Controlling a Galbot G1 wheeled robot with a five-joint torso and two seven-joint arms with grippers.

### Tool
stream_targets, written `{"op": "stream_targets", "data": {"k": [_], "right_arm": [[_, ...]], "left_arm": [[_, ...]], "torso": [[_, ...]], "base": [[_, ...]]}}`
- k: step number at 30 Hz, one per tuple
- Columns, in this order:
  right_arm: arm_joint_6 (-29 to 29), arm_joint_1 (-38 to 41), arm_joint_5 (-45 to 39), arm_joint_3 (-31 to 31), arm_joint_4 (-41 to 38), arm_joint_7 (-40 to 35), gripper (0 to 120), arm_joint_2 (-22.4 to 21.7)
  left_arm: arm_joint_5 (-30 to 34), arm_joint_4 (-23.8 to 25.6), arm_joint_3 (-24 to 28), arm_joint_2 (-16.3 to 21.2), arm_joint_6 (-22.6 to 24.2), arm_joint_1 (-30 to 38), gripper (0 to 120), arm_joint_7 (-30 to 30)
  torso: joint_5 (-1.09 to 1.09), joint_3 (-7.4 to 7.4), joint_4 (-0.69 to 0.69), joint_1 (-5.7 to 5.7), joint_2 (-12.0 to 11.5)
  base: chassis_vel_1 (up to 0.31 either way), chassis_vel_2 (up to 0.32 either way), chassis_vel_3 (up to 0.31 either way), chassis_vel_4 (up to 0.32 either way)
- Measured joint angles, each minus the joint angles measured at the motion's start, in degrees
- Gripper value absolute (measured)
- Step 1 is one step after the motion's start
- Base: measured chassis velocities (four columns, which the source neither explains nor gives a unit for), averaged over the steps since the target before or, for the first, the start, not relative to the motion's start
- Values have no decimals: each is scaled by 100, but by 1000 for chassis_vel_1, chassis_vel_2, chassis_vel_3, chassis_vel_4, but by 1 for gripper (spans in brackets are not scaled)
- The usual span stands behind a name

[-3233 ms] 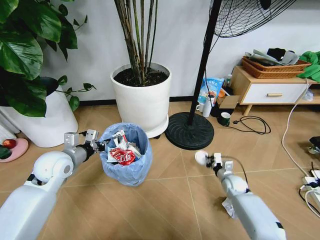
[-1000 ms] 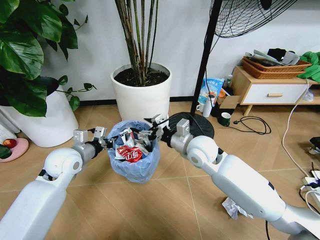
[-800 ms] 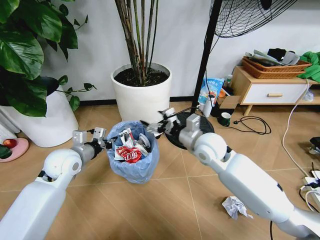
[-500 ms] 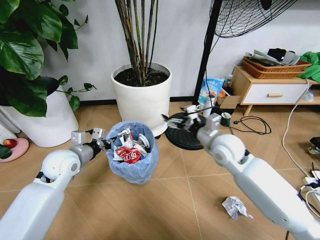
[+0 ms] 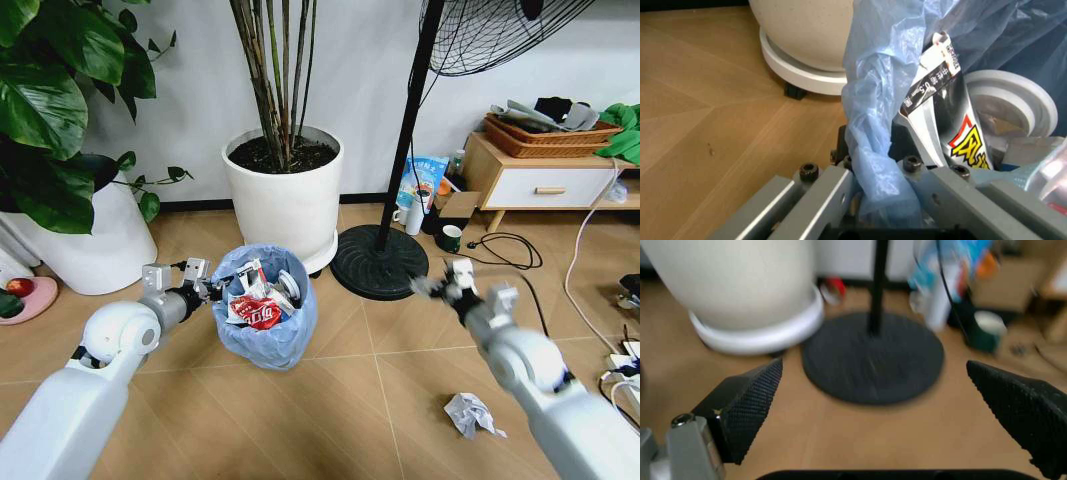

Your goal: Pick up the trash bin and place the garbage on the floor into it.

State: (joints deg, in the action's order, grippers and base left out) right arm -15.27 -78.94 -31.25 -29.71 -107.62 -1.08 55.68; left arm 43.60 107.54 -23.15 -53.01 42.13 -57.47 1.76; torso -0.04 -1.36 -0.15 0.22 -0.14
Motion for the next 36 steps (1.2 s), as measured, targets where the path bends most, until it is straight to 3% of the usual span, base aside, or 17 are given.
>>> {"op": "stream_targets", "data": {"k": [4, 19, 34, 36], "right_arm": [[336, -603, 346, -299, 339, 225, 100, 205], [932, -1126, 945, -499, 1857, 632, 100, 905], [1273, -562, 1155, -462, 3117, 931, 100, 1163], [1283, -445, 1154, -430, 3304, 940, 91, 1193]], "left_arm": [[-27, 1, -9, -10, 0, -25, 0, 27], [-28, 28, -10, 38, 0, -36, 0, 37], [-35, 1, 61, 37, 0, 0, 0, 29], [-35, -5, 64, 38, 0, 8, 0, 29]], "torso": [[-1, 0, 1, 0, 0], [-2, -1, 2, 0, 0], [-1, -1, 3, 0, 0], [-3, -1, 2, 0, 0]], "base": [[0, 0, 0, 0], [0, 0, 0, 0], [0, 0, 0, 0], [0, 0, 0, 0]]}}
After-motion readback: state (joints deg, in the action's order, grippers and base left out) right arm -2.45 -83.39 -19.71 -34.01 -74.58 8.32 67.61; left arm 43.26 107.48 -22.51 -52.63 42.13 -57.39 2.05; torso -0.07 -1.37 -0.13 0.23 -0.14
